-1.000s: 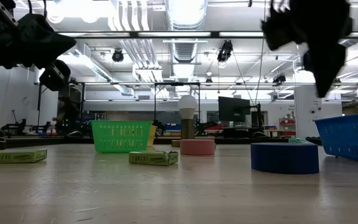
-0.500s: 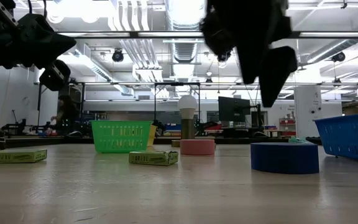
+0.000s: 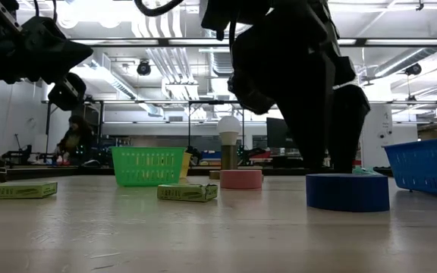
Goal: Pick and place Stapler, Stapler remover, tape
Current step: Put the blue tape into the blue bin
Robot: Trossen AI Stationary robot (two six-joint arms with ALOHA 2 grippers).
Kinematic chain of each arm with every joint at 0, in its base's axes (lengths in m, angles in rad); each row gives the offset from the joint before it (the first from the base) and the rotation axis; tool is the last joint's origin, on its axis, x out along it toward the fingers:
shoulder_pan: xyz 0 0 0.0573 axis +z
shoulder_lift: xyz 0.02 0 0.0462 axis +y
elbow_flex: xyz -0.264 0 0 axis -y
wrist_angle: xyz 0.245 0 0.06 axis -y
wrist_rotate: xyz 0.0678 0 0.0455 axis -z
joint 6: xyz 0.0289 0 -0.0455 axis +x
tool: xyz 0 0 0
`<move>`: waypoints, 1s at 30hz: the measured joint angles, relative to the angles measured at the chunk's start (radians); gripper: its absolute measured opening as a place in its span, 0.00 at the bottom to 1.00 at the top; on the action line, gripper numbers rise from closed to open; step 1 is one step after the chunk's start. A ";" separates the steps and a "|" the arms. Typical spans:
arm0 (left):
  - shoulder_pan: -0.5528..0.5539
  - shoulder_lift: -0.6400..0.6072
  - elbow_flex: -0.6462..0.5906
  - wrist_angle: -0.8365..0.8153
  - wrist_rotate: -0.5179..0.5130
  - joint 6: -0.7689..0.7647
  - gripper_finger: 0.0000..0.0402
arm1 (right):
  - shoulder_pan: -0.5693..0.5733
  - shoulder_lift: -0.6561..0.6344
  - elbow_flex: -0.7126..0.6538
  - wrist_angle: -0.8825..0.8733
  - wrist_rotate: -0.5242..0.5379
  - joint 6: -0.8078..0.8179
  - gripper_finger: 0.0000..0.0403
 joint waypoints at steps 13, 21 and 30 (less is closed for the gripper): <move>0.000 0.000 0.000 -0.002 0.000 0.000 0.06 | 0.020 0.046 0.000 0.018 0.001 0.015 0.89; 0.000 0.000 0.000 -0.001 0.000 0.000 0.06 | 0.021 0.045 -0.001 0.019 0.016 0.027 0.72; 0.000 0.000 0.000 0.000 0.000 0.000 0.06 | 0.021 0.021 -0.002 0.010 -0.003 0.044 0.67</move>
